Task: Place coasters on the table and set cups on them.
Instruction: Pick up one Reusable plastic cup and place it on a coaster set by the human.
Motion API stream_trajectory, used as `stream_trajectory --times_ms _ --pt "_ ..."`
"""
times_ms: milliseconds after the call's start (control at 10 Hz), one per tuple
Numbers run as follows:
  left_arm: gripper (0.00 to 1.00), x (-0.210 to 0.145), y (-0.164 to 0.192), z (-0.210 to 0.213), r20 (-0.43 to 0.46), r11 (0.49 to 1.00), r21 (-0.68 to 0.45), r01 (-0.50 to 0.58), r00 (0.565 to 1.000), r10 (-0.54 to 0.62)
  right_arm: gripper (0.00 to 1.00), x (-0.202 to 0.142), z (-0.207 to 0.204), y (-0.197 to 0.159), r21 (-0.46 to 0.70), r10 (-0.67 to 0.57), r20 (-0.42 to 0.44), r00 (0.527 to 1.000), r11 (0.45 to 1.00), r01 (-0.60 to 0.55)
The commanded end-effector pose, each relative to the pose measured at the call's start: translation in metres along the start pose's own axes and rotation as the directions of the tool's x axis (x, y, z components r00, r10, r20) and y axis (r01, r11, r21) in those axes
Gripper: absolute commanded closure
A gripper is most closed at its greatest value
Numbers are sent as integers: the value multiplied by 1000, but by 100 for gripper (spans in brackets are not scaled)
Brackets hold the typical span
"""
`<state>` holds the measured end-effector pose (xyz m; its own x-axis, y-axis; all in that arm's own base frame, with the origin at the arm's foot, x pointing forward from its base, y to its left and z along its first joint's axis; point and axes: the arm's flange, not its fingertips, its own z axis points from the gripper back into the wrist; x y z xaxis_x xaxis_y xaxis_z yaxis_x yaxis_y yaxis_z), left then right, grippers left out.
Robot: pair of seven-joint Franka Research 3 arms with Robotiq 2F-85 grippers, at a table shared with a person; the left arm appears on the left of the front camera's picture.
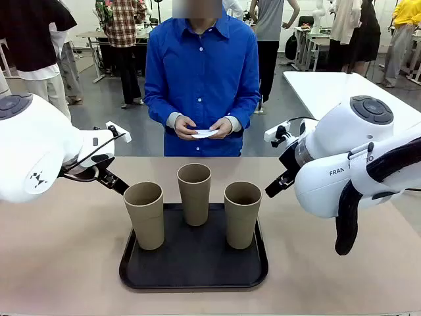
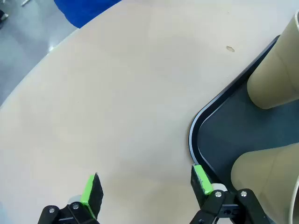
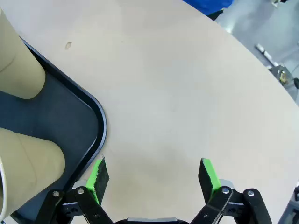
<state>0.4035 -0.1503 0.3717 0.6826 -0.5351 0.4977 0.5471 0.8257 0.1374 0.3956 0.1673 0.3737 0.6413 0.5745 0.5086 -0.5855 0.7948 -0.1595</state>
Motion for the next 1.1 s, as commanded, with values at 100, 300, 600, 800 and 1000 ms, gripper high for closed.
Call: stream_trajectory --times_ms 100,300,600,800,1000 --pt "0 0 0 0 0 1000 0 0 1000 0 0 0 0 0 0 0 0 1000 1000 0" --pt "0 0 0 0 0 1000 0 0 1000 0 0 0 0 0 0 0 0 1000 1000 0" --pt "0 0 0 0 0 1000 0 0 1000 0 0 0 0 0 0 0 0 1000 1000 0" --pt "0 0 0 0 0 1000 0 0 1000 0 0 0 0 0 0 0 0 1000 1000 0" --pt "0 0 0 0 0 1000 0 0 1000 0 0 0 0 0 0 0 0 1000 1000 0"
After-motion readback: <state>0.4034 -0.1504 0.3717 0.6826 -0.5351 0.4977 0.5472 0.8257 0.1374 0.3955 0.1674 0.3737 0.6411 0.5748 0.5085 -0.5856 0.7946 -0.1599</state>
